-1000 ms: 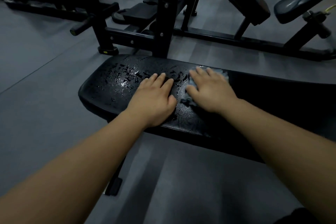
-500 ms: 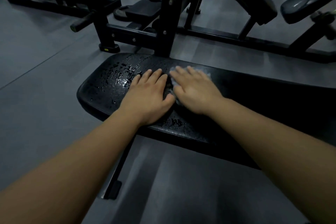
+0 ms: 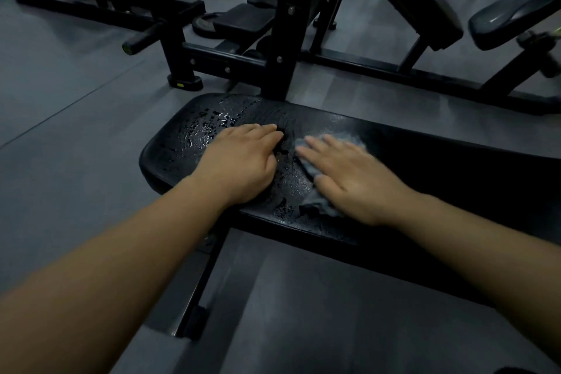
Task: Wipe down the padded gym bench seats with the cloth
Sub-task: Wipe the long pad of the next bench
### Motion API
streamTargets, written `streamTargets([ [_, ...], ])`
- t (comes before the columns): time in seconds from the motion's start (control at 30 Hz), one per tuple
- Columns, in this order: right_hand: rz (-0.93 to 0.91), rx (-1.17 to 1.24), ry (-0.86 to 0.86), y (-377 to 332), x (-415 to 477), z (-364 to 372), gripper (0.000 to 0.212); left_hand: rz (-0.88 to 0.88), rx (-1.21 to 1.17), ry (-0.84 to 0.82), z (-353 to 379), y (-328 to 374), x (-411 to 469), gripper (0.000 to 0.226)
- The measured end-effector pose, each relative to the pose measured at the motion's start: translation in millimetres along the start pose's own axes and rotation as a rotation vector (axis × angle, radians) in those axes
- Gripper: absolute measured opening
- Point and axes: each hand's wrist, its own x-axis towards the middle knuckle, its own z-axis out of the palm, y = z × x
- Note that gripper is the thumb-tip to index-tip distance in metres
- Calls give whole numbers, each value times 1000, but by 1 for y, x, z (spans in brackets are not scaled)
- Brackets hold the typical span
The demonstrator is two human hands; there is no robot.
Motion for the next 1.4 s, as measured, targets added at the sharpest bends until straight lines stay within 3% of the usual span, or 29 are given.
streamTargets([
  [0.1,251,-46,23,32,36,-1,71,-97,6,-18,7,-1,-2,58],
  [0.17,352,-53,40,12,64,1,64,-123,1,-34,9,-1,-2,57],
  [0.27,168,-42,40,-36,44,9,62,-126,-1,-28,6,-5,-1,66],
  [0.37,-35,-36,7,-43,-17,8,73,-104,11,-55,6,-9,0,57],
  [0.47,114,-49,2,-8,-3,5,77,-119,52,-26,6,-7,-4,57],
  [0.57,275,-52,38,-26,31,9,66,-142,49,-22,8,-4,-9,62],
  [0.67,70,-55,49,-62,-2,15,67,-138,29,-9,6,-8,-13,68],
  [0.73,-57,-53,5,-62,-42,11,76,-138,37,-6,7,-12,-17,60],
  [0.87,30,-27,-47,-22,-24,-1,69,-164,68,14,2,-15,-24,54],
  [0.97,146,-52,12,-46,15,8,62,-186,38,15,2,-19,-28,53],
  [1.07,-22,-53,23,-77,-4,17,73,-177,36,34,2,-22,-29,52],
  [1.17,-156,-15,-69,-62,-34,9,76,-160,61,25,2,-27,-28,52],
  [1.3,66,-22,-76,-19,5,0,71,-201,-38,-36,4,-31,-28,56],
  [1.4,234,-1,11,-47,48,8,63,-200,-40,-38,4,-31,-29,57],
])
